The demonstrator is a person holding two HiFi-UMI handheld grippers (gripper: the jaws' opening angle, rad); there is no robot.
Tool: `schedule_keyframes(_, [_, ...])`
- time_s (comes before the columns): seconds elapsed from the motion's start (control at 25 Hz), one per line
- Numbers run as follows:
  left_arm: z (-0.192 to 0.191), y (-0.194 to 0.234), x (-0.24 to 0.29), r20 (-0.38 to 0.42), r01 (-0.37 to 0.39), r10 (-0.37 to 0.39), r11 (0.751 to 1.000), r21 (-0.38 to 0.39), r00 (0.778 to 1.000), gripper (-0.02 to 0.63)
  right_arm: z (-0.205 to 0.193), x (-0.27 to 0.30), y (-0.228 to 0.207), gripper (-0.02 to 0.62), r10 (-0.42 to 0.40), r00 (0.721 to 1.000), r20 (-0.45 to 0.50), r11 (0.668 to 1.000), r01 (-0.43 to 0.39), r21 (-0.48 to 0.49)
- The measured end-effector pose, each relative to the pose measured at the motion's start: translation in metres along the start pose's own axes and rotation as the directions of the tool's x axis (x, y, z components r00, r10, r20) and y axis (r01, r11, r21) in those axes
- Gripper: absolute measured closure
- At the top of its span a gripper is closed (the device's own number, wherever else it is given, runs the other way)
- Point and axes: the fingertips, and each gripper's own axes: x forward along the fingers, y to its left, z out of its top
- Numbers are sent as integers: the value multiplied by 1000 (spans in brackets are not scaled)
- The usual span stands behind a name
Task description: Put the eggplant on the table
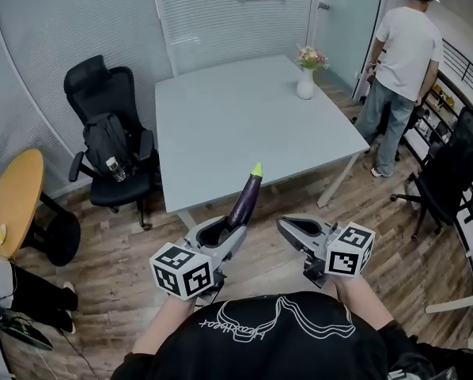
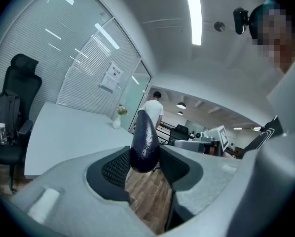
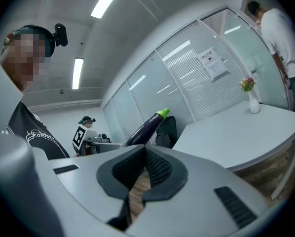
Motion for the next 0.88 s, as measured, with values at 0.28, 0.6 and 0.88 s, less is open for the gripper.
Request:
schedule_keyframes(0.28, [13, 47, 33, -18, -12, 12, 1000, -9, 1000, 414, 9, 29, -47, 586, -26, 999, -18, 999, 26, 24])
schedule_keyframes(0.6, [2, 79, 57, -35, -64, 63, 997, -52, 997, 414, 1, 42, -84, 586, -26, 998, -50, 997, 29, 67])
schedule_keyframes(0.88, [-4, 112, 73, -65, -124, 120, 990, -68, 991, 414, -6, 71, -118, 586, 4, 995, -96, 993, 7, 115])
